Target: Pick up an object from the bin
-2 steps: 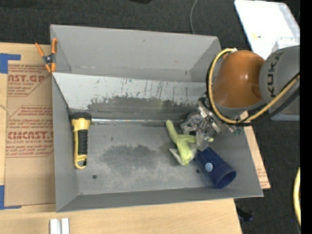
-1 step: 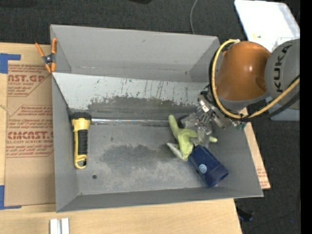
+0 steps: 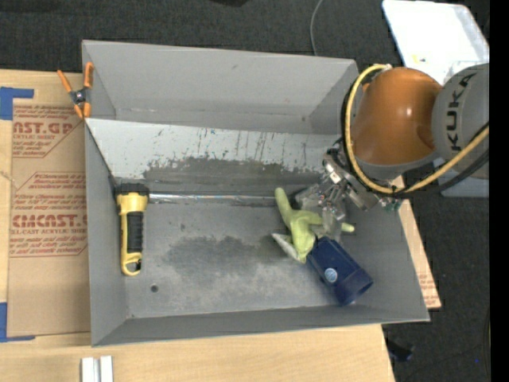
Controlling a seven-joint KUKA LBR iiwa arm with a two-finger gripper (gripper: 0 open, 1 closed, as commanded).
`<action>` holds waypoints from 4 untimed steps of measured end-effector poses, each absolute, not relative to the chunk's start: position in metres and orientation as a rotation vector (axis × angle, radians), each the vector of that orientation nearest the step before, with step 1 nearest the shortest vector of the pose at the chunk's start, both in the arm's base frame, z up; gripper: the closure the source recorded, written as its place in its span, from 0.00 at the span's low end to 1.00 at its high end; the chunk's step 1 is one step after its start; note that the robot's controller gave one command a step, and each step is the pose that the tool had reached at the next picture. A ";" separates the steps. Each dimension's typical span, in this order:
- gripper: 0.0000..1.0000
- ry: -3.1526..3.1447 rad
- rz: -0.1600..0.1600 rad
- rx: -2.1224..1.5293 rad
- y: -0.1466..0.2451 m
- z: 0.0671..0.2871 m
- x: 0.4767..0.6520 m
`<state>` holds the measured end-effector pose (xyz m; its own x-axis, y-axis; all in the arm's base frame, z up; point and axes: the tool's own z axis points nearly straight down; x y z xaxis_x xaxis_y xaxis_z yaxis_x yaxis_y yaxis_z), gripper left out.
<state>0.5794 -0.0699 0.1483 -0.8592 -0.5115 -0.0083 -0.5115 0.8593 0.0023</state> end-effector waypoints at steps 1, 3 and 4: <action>1.00 2.968 0.000 -0.976 -0.065 0.111 0.579; 1.00 2.951 0.012 -1.055 -0.057 0.141 0.571; 1.00 2.941 0.006 -1.059 -0.057 0.178 0.572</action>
Offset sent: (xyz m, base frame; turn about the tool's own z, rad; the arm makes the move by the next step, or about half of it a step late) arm -0.0101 -0.0059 -0.0783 -0.1719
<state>0.5719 -0.0572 0.1775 -0.7705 -0.6372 -0.0160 -0.6373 0.7706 -0.0016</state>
